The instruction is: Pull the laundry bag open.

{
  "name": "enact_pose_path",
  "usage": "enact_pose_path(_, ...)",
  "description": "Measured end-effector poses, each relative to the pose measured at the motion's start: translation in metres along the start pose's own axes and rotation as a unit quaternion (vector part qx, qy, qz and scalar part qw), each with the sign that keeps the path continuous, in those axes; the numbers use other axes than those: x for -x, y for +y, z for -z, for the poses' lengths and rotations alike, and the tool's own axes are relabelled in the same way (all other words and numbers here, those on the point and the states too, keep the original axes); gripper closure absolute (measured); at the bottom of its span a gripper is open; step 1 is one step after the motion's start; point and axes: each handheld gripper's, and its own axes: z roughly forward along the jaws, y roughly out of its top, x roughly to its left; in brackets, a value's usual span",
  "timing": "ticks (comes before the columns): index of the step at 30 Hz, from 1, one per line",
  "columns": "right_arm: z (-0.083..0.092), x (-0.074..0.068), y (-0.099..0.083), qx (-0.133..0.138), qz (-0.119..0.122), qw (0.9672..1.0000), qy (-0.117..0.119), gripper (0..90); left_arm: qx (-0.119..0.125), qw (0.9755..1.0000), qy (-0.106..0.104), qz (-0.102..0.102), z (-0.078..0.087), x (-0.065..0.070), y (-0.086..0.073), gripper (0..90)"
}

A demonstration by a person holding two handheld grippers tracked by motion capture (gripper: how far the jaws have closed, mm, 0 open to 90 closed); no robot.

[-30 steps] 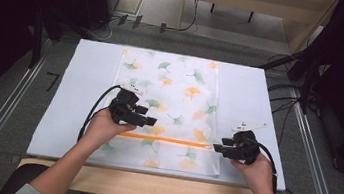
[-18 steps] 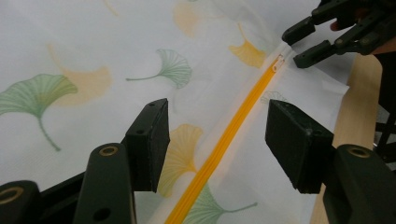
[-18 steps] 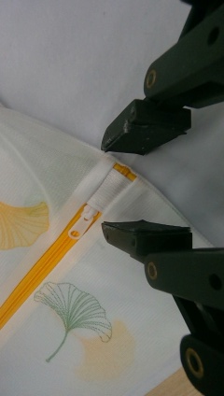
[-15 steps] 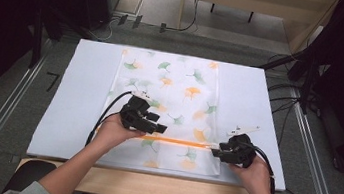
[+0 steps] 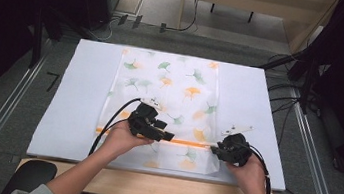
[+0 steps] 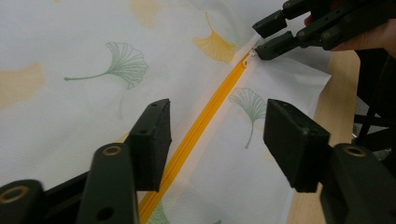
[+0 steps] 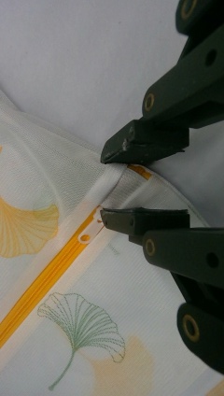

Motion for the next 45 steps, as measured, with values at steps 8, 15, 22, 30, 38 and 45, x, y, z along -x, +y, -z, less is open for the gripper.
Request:
enact_pose_path(8, -0.001, -0.003, 0.006, -0.01, -0.021, 0.9997, 0.011, 85.2, -0.004, 0.9996, -0.025, -0.015, -0.014, 0.011, -0.003, 62.6)
enact_pose_path(15, 0.011, 0.009, 0.005, 0.017, -0.044, 0.9974, 0.055, 85.0, 0.002, 0.9984, -0.042, -0.038, -0.02, 0.022, -0.002, 70.5)
enact_pose_path(22, 0.02, 0.008, 0.005, 0.03, -0.039, 0.9965, 0.067, 85.0, -0.009, 0.9981, -0.022, -0.056, -0.031, 0.031, -0.001, 66.8)
enact_pose_path(30, 0.024, 0.009, 0.006, 0.044, -0.03, 0.9954, 0.079, 85.0, -0.022, 0.9978, -0.027, -0.057, -0.043, 0.04, 0.003, 65.4)
enact_pose_path(38, 0.028, 0.01, 0.008, 0.049, -0.018, 0.9949, 0.086, 84.9, -0.04, 0.9969, -0.026, -0.064, -0.058, 0.048, 0.013, 68.3)
enact_pose_path(45, 0.033, 0.011, 0.009, 0.06, -0.011, 0.9932, 0.099, 84.9, -0.041, 0.9972, -0.025, -0.058, -0.068, 0.053, 0.02, 67.1)
